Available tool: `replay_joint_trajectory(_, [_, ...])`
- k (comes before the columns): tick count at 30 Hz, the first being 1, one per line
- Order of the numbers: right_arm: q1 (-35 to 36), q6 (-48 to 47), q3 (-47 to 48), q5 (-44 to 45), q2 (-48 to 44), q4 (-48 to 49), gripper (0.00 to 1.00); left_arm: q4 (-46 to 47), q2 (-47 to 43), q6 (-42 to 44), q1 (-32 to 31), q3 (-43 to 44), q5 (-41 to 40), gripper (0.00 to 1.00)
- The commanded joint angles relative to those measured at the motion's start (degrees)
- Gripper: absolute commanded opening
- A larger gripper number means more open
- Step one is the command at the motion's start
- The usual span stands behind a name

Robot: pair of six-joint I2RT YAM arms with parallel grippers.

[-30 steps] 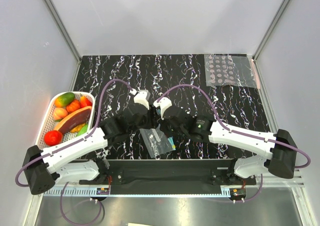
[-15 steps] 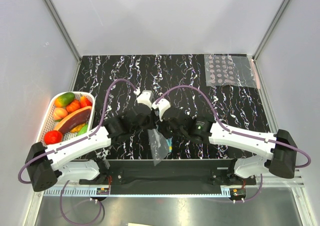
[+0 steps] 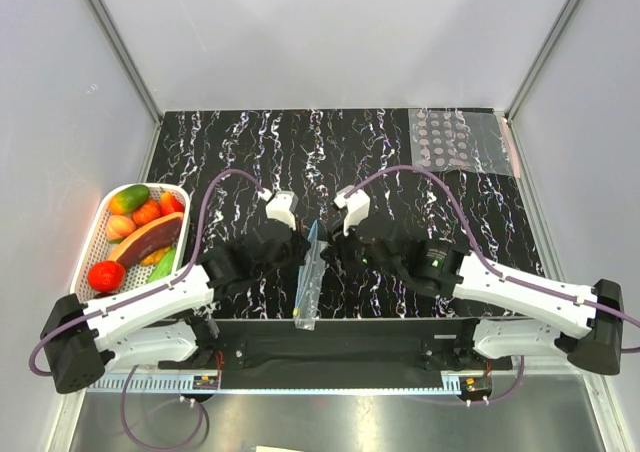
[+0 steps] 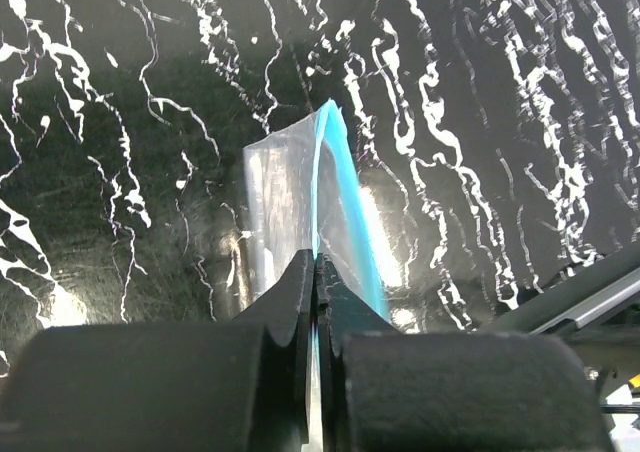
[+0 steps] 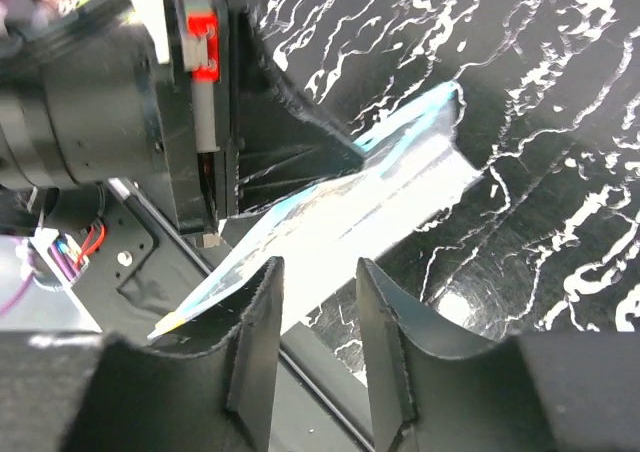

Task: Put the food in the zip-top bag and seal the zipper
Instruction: Open the zipper of the food storage bag at the center of the board.

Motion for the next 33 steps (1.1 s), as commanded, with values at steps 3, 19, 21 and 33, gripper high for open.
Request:
replay_joint_trajectory(3, [0.33,4.11,6.34,5.14,1.58,-9.53,0.47,4.75,-1.30,0.45,-0.22,0.09,-1.87,0.00])
replay_joint_trajectory(19, [0.34,14.84,12.24,5.58,15.90,-12.29,0.46,0.53,-5.16,-1.22,-0.30,3.00,-3.36,0.00])
replay_joint_trajectory(21, [0.33,15.45,12.59,8.29,17.67,-14.03,0.43,0.44,-6.40,-1.22,-0.30,2.82,-3.80,0.00])
replay_joint_trajectory(33, [0.34,16.68,12.60,8.50,15.04,-12.13,0.41,-1.14,-8.42,-1.04,-0.30,2.73,-5.38,0.00])
